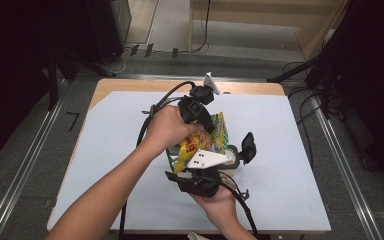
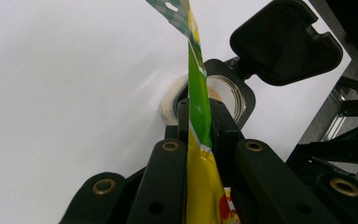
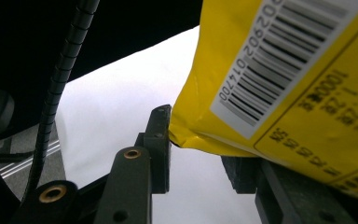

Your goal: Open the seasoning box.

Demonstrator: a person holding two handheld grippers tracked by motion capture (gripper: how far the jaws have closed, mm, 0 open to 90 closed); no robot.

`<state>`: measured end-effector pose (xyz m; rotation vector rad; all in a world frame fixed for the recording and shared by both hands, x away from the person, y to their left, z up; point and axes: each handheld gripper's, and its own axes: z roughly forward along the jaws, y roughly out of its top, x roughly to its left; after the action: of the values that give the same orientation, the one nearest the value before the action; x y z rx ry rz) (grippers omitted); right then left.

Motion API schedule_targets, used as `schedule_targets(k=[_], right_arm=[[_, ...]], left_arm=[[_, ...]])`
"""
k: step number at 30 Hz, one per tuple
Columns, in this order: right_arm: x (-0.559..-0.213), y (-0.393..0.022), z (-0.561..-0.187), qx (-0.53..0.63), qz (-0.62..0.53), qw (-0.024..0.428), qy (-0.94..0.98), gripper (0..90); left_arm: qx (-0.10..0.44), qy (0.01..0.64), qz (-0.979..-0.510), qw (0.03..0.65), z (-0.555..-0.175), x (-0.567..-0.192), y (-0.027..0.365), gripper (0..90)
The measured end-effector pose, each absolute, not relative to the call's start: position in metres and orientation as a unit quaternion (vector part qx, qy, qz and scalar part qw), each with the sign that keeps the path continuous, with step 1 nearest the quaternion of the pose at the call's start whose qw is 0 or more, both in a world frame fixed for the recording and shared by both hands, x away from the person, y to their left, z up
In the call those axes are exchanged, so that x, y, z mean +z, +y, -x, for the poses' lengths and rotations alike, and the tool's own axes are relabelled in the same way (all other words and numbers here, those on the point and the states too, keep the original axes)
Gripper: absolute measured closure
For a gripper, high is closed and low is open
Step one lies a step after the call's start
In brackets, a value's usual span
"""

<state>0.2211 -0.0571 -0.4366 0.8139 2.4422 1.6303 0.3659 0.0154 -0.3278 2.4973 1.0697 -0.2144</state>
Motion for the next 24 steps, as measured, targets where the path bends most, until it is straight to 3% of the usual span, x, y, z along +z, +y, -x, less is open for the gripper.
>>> schedule_targets(k=[24], right_arm=[[-0.4365, -0.0573, -0.2211, 0.534, -0.268, 0.045, 0.800, 67.0]], left_arm=[[-0.083, 0.385, -0.896, 0.204, -0.3680, -0.3300, 0.0147, 86.3]])
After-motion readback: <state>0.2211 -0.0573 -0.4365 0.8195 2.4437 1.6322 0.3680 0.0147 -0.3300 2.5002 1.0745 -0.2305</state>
